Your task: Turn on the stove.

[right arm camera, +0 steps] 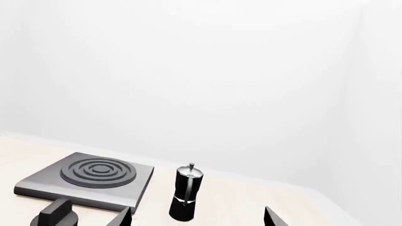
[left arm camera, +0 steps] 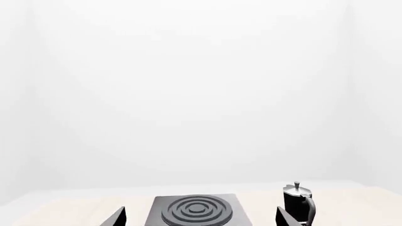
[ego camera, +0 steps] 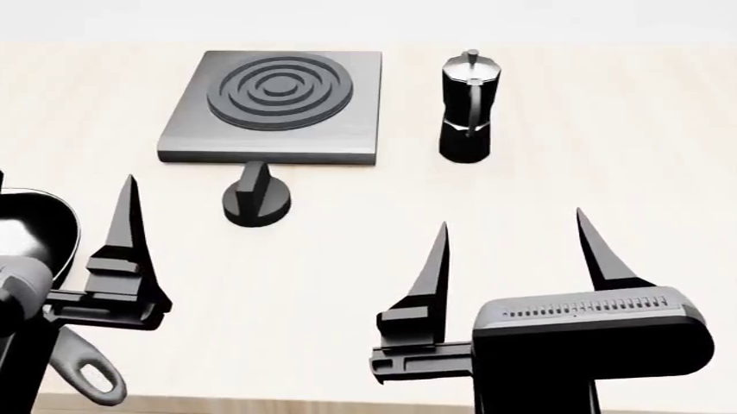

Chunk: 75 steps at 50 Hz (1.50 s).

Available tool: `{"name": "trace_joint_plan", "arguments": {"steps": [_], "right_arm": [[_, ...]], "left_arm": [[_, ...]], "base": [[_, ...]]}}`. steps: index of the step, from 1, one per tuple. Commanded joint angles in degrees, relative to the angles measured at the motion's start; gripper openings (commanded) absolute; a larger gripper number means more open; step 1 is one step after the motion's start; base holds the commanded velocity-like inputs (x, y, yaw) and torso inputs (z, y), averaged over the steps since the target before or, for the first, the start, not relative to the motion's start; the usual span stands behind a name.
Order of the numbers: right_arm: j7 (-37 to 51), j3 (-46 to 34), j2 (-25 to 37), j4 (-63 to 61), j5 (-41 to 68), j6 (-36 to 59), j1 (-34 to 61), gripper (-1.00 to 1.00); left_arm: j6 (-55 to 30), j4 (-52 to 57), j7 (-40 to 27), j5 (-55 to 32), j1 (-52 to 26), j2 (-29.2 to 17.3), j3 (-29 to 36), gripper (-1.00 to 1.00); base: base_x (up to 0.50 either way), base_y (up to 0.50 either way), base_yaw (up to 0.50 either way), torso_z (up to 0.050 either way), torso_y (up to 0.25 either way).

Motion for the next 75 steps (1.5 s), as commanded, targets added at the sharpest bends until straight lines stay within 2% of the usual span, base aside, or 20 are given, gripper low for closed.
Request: {"name": "trace_joint_plan", "arguments": {"steps": [1, 75], "right_arm": [[0.5, -0.4, 0.1, -0.1, 0.1, 0.3, 0.1, 1.00], [2.3, -2.0, 1.8, 0.3, 1.0, 1.1, 0.6, 1.00]], "left_arm": [[0.3, -0.9, -0.7, -0.2, -0.1, -0.3, 0.0, 1.00], [0.9, -1.9, -3.4, -1.5, -0.4, -2.4, 1.8, 1.00]], "base": [[0.00, 0.02, 0.00, 0.000, 0.000], [0.00, 0.03, 0.00, 0.000, 0.000]]}}
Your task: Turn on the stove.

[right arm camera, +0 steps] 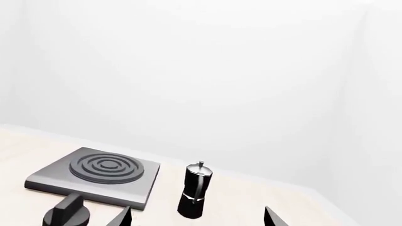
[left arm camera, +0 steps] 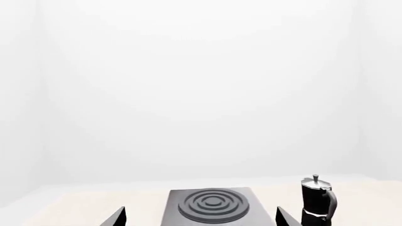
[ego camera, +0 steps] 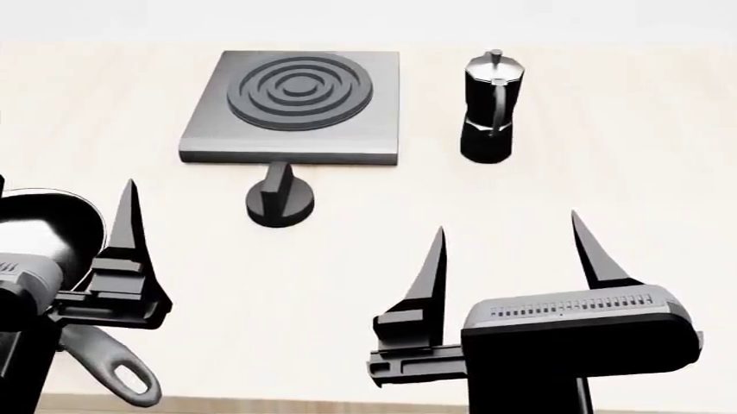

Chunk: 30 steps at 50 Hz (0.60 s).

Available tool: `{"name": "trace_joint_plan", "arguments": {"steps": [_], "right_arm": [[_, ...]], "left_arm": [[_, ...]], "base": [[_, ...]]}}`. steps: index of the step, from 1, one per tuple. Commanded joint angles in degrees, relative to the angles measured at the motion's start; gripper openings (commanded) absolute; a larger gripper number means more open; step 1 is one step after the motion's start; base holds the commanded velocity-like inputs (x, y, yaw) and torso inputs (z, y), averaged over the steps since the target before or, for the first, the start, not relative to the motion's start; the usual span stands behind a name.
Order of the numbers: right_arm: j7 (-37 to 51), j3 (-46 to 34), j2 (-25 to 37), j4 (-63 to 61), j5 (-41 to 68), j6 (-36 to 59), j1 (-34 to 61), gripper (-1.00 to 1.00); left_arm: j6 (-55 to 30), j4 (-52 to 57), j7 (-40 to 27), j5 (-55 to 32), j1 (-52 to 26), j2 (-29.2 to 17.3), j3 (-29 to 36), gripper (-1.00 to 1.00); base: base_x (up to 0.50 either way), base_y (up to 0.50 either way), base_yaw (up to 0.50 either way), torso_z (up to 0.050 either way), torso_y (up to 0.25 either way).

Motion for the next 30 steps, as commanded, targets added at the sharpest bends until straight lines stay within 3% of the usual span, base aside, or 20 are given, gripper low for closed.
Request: {"name": "trace_joint_plan", "arguments": {"steps": [1, 30], "right_arm": [[0.3, -0.2, 0.2, 0.1, 0.2, -0.1, 0.0, 1.00], [1.0, -0.8, 0.8, 0.5, 0.5, -0.1, 0.1, 1.00]], "left_arm": [[0.0, 0.0, -0.4, -0.3, -0.1, -0.3, 0.2, 1.00], [0.8, -0.5, -1.1, -0.7, -0.1, -0.9, 0.8, 1.00]], "base": [[0.00, 0.10, 0.00, 0.000, 0.000], [0.00, 0.10, 0.00, 0.000, 0.000]]}}
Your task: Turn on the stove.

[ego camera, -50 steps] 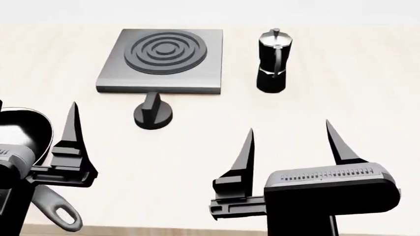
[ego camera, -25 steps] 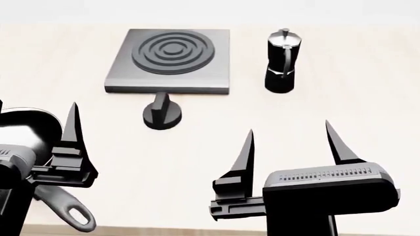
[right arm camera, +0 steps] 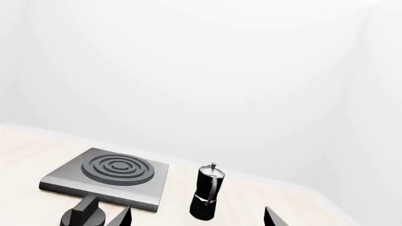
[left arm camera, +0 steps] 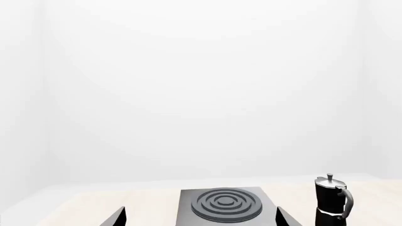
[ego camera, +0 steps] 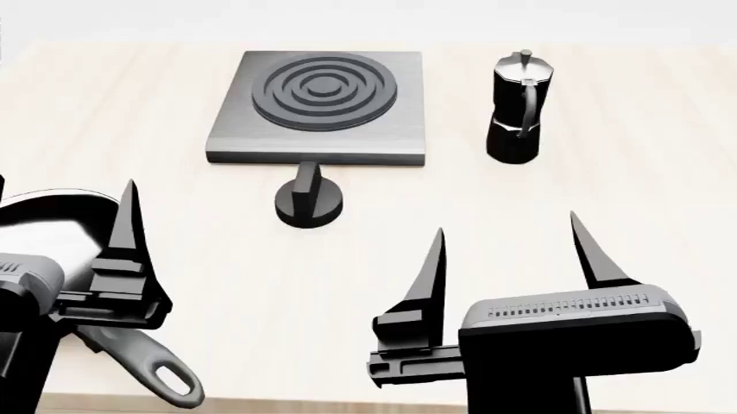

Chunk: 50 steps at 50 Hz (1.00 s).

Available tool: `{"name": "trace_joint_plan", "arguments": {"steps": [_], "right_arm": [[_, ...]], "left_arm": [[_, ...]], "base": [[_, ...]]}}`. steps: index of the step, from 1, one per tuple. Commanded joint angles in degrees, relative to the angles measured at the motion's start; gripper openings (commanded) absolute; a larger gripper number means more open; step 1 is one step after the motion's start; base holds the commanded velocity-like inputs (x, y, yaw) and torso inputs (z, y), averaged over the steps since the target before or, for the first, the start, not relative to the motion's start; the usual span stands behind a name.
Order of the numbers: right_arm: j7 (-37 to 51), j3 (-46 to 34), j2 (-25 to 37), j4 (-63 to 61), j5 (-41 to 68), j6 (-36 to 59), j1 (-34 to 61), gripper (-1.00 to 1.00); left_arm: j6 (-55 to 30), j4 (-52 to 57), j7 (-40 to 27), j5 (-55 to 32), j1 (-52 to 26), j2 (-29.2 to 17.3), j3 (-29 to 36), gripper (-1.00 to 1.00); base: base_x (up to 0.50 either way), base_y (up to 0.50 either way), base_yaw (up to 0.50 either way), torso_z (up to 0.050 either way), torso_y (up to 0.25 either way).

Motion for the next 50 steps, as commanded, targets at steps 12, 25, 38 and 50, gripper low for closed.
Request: {"name": "trace_joint_plan", "arguments": {"steps": [12, 25, 38, 50], "right_arm": [[0.4, -0.6, 0.5, 0.1, 0.3, 0.4, 0.2, 1.00], [0.6, -1.1, 0.6, 0.5, 0.5, 0.1, 0.3, 1.00], [0.7, -1.0, 0.7, 0.1, 0.9, 0.2, 0.2, 1.00], [0.9, -1.2, 0.9, 0.4, 1.1, 0.0, 0.3, 1.00]], "left_arm": [[0.3, -0.3, -0.6, -0.6, 0.0, -0.4, 0.3, 1.00], [0.6, -0.5, -0.8, -1.4, -0.1, -0.7, -0.1, 1.00], [1.0, -0.8, -1.1, -1.6, 0.0, -1.0, -0.1, 1.00], [0.9, -0.7, -1.6, -1.7, -0.1, -1.2, 0.2, 1.00]], "base": [[0.00, 0.10, 0.00, 0.000, 0.000], [0.00, 0.10, 0.00, 0.000, 0.000], [0.00, 0.10, 0.00, 0.000, 0.000], [0.00, 0.10, 0.00, 0.000, 0.000]]}}
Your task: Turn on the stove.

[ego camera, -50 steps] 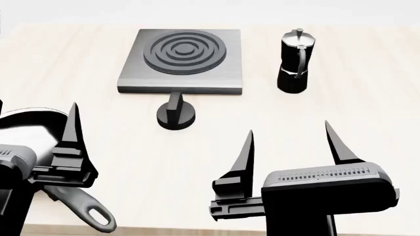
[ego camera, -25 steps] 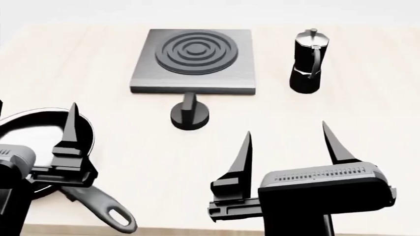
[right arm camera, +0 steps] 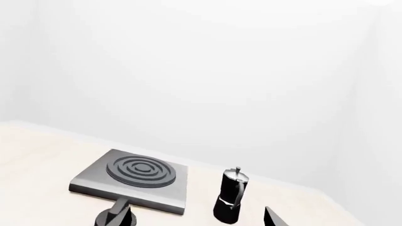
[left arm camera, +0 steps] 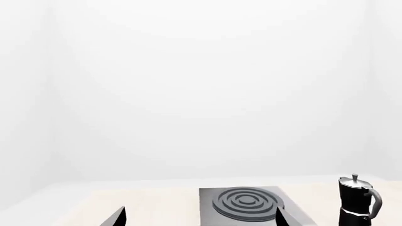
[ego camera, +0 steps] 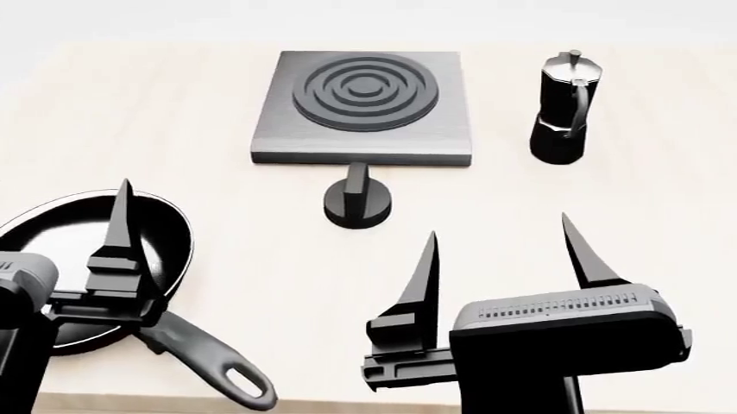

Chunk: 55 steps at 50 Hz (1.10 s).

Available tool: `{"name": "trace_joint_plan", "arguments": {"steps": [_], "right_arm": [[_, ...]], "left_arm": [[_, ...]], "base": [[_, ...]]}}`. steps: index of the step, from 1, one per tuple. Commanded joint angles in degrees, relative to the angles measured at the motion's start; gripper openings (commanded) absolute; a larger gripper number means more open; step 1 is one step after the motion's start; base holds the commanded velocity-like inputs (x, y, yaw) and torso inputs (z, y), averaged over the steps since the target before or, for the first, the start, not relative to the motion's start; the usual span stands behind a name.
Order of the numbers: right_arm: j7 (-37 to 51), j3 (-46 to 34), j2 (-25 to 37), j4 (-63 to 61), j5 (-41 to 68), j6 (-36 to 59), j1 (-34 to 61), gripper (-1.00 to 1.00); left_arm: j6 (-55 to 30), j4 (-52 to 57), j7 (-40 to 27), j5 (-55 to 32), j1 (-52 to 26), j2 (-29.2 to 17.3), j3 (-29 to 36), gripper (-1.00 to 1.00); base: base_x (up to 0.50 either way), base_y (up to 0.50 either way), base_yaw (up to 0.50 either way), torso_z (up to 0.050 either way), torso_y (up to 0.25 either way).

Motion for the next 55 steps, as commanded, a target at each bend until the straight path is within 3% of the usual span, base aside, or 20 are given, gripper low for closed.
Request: {"name": "trace_joint_plan", "arguments": {"steps": [1, 55], "right_arm": [[0.2, -0.1, 0.2, 0.2, 0.2, -0.2, 0.0, 1.00], [1.1, -0.5, 1.0, 0.0, 1.2, 0.0, 0.3, 1.00]], "left_arm": [[0.1, 0.0, -0.4, -0.1, -0.1, -0.2, 0.3, 1.00], [0.7, -0.3, -1.6, -0.9, -0.4, -1.3, 1.4, 1.00]], "base": [[0.00, 0.10, 0.00, 0.000, 0.000], [0.00, 0.10, 0.00, 0.000, 0.000]]}}
